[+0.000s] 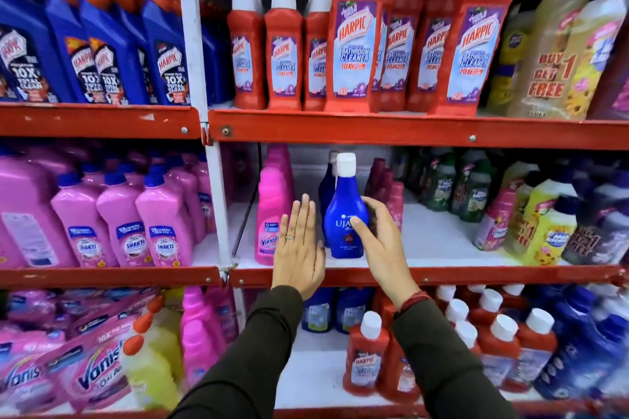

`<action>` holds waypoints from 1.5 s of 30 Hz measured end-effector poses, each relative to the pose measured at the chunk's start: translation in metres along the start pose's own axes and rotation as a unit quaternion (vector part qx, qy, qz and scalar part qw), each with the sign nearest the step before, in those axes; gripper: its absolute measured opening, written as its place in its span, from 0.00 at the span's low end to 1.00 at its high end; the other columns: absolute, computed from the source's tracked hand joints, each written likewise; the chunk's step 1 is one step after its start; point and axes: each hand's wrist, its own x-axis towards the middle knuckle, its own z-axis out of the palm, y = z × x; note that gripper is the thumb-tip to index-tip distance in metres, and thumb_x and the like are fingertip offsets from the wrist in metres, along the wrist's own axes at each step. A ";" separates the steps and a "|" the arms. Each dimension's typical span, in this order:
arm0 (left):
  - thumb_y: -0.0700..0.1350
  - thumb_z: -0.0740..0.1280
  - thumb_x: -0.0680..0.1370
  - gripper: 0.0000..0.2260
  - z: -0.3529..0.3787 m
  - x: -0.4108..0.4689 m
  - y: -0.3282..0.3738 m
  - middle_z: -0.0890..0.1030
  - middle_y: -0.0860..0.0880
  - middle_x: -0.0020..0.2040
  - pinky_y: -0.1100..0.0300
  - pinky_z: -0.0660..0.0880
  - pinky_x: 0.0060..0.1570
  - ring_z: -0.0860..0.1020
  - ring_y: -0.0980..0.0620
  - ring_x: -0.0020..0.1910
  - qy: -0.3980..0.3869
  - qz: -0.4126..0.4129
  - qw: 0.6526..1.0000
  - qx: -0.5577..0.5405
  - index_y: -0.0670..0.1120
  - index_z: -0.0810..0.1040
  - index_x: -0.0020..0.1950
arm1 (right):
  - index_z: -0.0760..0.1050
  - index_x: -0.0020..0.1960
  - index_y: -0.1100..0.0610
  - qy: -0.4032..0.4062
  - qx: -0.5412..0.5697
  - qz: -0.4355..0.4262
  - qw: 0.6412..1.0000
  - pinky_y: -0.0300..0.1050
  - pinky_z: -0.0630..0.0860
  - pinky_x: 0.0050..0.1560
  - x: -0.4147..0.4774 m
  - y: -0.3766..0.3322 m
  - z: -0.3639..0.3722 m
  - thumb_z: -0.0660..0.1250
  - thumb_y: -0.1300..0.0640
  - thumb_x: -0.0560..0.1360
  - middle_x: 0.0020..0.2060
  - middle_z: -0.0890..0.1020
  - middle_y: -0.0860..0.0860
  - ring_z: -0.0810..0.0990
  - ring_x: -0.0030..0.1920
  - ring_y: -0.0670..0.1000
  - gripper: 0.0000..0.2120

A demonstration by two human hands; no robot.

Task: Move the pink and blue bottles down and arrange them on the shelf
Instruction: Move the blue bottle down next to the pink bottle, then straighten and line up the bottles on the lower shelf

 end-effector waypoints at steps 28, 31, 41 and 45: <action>0.48 0.50 0.82 0.30 0.048 -0.023 0.000 0.52 0.39 0.83 0.46 0.53 0.80 0.55 0.42 0.83 -0.100 -0.063 0.987 0.112 0.38 0.50 0.82 | 0.67 0.72 0.55 -0.069 0.050 0.091 0.992 0.42 0.78 0.64 0.022 0.095 0.016 0.63 0.60 0.82 0.69 0.74 0.54 0.75 0.67 0.47 0.18; 0.47 0.49 0.81 0.29 0.047 -0.021 0.004 0.54 0.38 0.83 0.46 0.53 0.80 0.57 0.41 0.82 -0.105 -0.061 0.986 0.118 0.37 0.50 0.82 | 0.66 0.72 0.55 -0.074 0.046 0.090 0.992 0.49 0.77 0.68 0.022 0.094 0.016 0.62 0.59 0.83 0.69 0.73 0.54 0.74 0.68 0.49 0.19; 0.47 0.47 0.81 0.30 0.045 -0.020 0.007 0.51 0.39 0.83 0.46 0.51 0.81 0.53 0.42 0.83 -0.128 -0.078 0.980 0.134 0.37 0.51 0.82 | 0.64 0.76 0.51 -0.086 0.071 0.101 0.989 0.30 0.78 0.56 0.022 0.097 0.009 0.66 0.58 0.81 0.68 0.74 0.48 0.75 0.65 0.40 0.25; 0.46 0.56 0.81 0.31 0.043 -0.019 0.008 0.53 0.38 0.83 0.45 0.53 0.80 0.55 0.41 0.83 -0.129 -0.079 0.979 0.133 0.37 0.53 0.82 | 0.70 0.69 0.47 0.026 0.054 0.073 0.996 0.26 0.75 0.53 0.023 0.097 -0.011 0.73 0.56 0.76 0.62 0.79 0.47 0.78 0.62 0.43 0.25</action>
